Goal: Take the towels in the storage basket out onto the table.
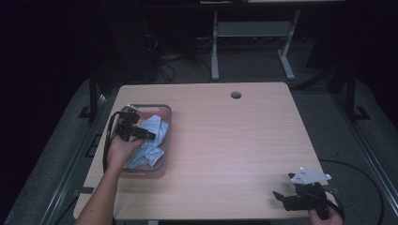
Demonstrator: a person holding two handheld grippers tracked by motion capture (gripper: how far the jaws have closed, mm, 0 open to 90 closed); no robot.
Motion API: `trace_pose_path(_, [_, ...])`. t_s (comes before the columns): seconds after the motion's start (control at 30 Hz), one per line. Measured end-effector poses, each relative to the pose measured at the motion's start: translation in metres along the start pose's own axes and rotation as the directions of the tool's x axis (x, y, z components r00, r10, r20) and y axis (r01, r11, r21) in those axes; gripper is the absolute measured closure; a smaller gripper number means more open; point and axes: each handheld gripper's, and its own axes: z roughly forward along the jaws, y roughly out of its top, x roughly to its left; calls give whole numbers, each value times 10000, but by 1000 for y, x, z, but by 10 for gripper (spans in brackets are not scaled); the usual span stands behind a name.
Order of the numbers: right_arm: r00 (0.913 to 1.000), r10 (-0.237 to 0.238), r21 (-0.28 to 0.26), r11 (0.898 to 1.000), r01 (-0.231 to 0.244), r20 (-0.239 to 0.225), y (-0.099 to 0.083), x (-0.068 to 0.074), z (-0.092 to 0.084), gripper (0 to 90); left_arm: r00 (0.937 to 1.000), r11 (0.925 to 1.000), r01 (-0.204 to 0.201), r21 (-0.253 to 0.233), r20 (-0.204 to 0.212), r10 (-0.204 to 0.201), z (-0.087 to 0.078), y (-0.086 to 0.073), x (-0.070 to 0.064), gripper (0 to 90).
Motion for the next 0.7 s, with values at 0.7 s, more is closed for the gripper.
trace_pose_path(0.7, [10000,-35,-43,10000,36,78,0,0,1,139,9942,9838,-760,1623,-631,872,20,-6,-3,453])
